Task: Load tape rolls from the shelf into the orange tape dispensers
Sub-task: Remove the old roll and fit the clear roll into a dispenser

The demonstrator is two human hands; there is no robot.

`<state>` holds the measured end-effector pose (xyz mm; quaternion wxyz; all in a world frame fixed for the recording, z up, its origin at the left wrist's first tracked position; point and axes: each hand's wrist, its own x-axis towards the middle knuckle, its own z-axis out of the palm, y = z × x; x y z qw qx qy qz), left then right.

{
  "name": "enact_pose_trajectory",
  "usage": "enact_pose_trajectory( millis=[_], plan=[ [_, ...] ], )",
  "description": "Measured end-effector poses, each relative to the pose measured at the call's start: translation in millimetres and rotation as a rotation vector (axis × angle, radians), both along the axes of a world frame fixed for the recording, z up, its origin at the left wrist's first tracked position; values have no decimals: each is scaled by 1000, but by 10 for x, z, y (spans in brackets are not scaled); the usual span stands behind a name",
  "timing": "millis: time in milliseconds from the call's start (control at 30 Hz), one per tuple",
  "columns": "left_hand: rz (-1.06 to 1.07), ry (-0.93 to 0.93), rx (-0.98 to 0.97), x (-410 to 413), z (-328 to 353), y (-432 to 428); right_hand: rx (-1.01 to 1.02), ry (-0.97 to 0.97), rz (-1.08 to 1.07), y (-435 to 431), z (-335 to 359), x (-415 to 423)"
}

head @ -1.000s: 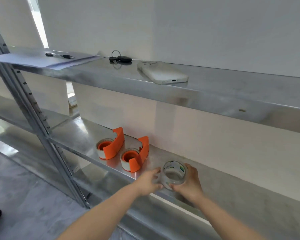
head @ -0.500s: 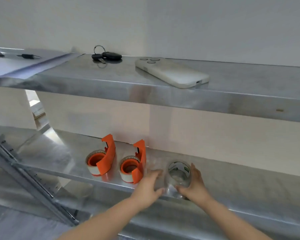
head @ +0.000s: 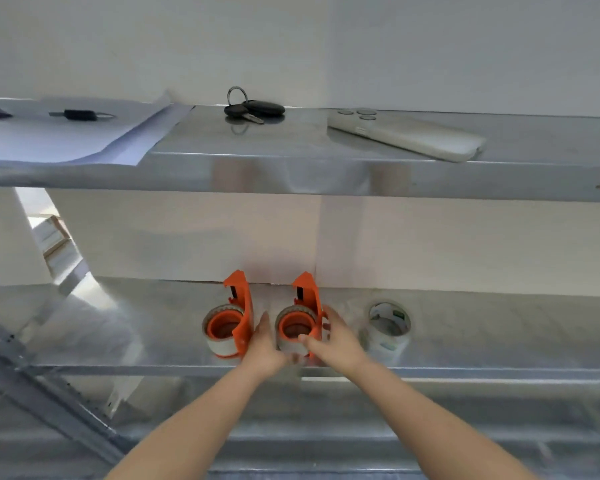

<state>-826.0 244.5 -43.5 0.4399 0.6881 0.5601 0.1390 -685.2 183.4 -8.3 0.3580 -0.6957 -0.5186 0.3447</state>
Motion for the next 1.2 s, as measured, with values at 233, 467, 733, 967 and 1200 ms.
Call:
enact_pose_trajectory(
  millis=[233,467,733,967,1200],
  plan=[
    [52,-5,-21,138,-45,85,-138,80,-232,141,-72,-210],
    [125,-241,16,126,280,-61,-94,224,-265,116,11,-117],
    [142,-912,-343,-53,622,-79,12,433,-161,37,365,-19],
    [222,-1140,-464,-127,935,-8,24,674,-119,40,483,-22],
    [263,-1141,-464,-123,1109,-97,-44,434,-32,-144,386,187]
  ],
)
